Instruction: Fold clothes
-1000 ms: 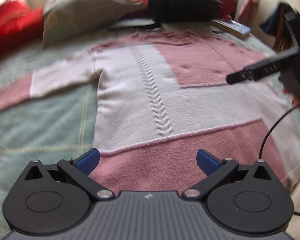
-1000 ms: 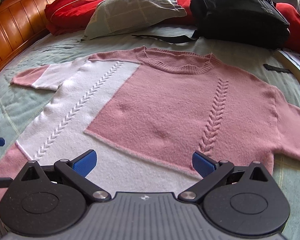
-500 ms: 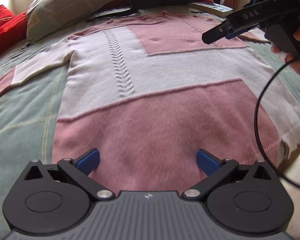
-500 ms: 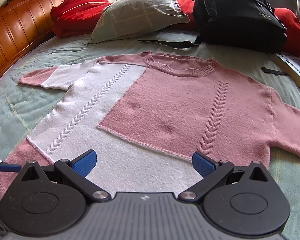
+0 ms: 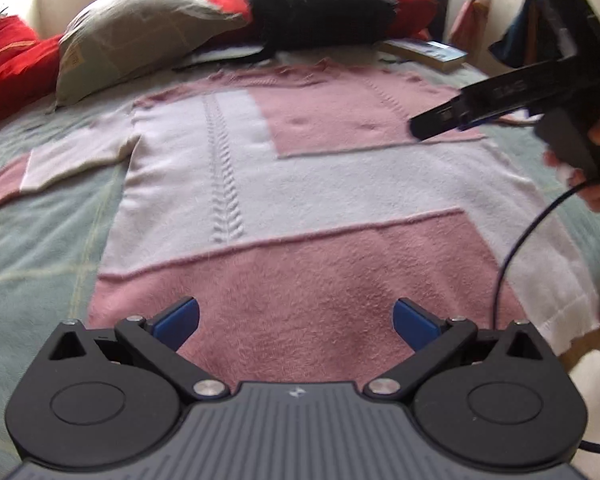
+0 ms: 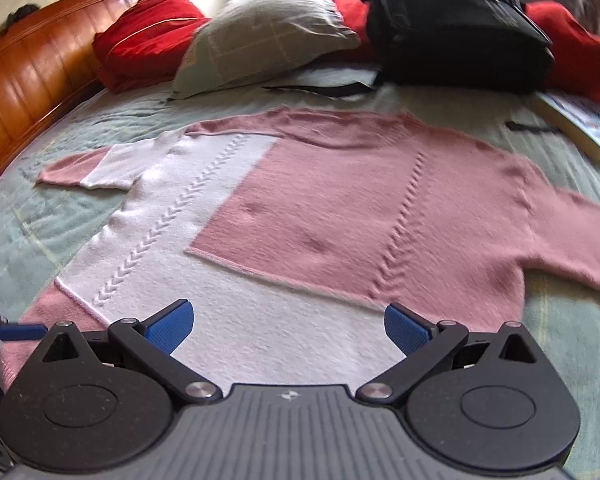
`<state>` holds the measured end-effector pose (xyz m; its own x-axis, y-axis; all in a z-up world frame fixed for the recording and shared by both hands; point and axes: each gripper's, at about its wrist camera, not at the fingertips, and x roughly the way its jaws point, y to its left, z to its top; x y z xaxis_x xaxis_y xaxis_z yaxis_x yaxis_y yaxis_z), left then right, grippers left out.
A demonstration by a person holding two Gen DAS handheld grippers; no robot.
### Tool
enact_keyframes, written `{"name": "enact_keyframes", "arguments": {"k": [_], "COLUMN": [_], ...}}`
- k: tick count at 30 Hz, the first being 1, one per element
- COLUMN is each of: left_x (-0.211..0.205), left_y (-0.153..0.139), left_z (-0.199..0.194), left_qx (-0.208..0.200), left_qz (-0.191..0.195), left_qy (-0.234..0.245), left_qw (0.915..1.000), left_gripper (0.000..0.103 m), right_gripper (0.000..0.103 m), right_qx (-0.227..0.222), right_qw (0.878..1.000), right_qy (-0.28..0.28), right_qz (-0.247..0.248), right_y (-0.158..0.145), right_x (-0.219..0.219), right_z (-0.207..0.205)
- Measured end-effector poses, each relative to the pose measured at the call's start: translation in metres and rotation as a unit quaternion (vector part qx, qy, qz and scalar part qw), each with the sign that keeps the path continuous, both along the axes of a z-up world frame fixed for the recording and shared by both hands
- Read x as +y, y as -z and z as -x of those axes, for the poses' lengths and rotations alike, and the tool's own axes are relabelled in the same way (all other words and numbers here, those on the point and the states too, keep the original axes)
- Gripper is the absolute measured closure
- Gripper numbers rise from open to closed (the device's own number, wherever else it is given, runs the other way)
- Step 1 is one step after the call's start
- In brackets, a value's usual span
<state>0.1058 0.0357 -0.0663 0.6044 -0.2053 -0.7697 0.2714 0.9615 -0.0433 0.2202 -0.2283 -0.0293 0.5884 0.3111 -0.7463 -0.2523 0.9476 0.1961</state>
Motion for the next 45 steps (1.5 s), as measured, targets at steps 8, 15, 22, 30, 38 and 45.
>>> {"name": "enact_keyframes", "arguments": {"k": [8,15,22,30,38,45], "left_x": [-0.004,-0.013,-0.014,-0.001,0.003,0.009], "left_y": [0.005,-0.009,-0.018,-0.018,-0.013,-0.011], "left_z": [0.011,0.010,0.007,0.003,-0.008,-0.008], "left_qx": [-0.006,-0.026,-0.043,-0.045,-0.041,-0.040], "left_qz": [0.008,0.019,0.016,0.020,0.030,0.036], "left_qy": [-0.045,-0.046,-0.054,-0.086,-0.087,-0.088], "left_qw": [0.9990,0.9984,0.9974,0.9951,0.9950,0.9947], "left_gripper": [0.001,0.001,0.001,0.001,0.001,0.001], "right_gripper": [0.000,0.000,0.000,0.000,0.000,0.000], "right_qx": [0.040,-0.010,-0.046,-0.003,0.001,-0.014], "right_qw": [0.998,0.995,0.977,0.963,0.965,0.963], "right_qy": [0.022,0.056,0.131,0.162,0.202,0.213], "right_qz": [-0.031,-0.083,-0.162,-0.216,-0.166,-0.163], "right_y": [0.034,0.010,-0.008,0.030,0.054,0.026], "right_x": [-0.037,-0.089,-0.165,-0.195,-0.196,-0.186], "right_z": [-0.001,-0.030,-0.111,-0.188,-0.209,-0.187]}}
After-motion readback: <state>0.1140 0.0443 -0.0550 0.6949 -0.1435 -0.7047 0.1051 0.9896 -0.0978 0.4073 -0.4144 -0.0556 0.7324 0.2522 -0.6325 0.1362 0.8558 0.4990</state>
